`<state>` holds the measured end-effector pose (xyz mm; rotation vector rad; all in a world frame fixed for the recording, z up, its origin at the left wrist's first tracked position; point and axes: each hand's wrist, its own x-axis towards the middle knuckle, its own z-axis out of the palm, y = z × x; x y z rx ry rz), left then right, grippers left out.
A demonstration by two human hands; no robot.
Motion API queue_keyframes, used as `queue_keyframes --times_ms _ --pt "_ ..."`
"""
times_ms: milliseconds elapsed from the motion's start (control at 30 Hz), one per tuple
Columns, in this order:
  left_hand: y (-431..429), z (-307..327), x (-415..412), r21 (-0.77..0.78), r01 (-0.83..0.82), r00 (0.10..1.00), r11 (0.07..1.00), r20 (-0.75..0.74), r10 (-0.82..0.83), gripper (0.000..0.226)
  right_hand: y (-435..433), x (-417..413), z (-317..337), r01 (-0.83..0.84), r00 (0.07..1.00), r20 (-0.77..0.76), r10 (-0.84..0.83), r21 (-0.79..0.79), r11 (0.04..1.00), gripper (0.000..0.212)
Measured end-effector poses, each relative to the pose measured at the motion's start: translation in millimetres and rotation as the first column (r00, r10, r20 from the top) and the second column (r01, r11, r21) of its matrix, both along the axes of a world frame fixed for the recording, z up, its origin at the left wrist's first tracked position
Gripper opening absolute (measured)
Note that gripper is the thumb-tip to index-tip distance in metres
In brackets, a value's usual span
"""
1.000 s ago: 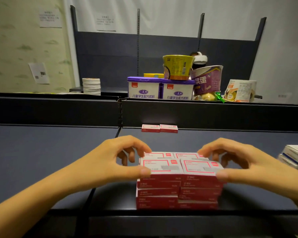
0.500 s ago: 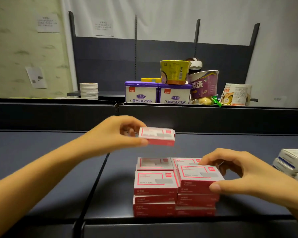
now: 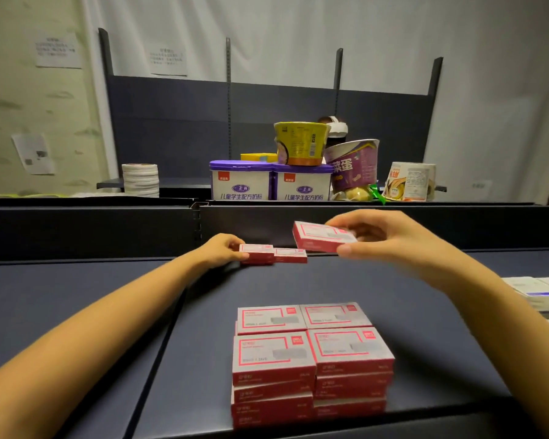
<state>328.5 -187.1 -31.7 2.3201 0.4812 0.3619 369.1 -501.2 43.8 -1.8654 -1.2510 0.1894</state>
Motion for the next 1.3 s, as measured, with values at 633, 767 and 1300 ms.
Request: queue_keyframes --times_ms 633,767,1300 --pt "-3 -29 12 0.005 -0.162 0.96 0.987 0.232 0.157 0.041 134 131 -70 0.119 0.992 0.066 -0.106 -0.247 0.962 0.04" --pt "-4 -32 10 -0.014 -0.18 0.956 0.984 0.232 0.178 0.047 133 131 -76 0.158 0.984 0.109 -0.139 -0.2 0.967 0.043" --pt "-107 52 -130 0.008 0.16 0.964 0.987 0.213 -0.158 0.02 6 4 -6 -0.236 0.971 -0.019 0.237 -0.199 0.951 0.024"
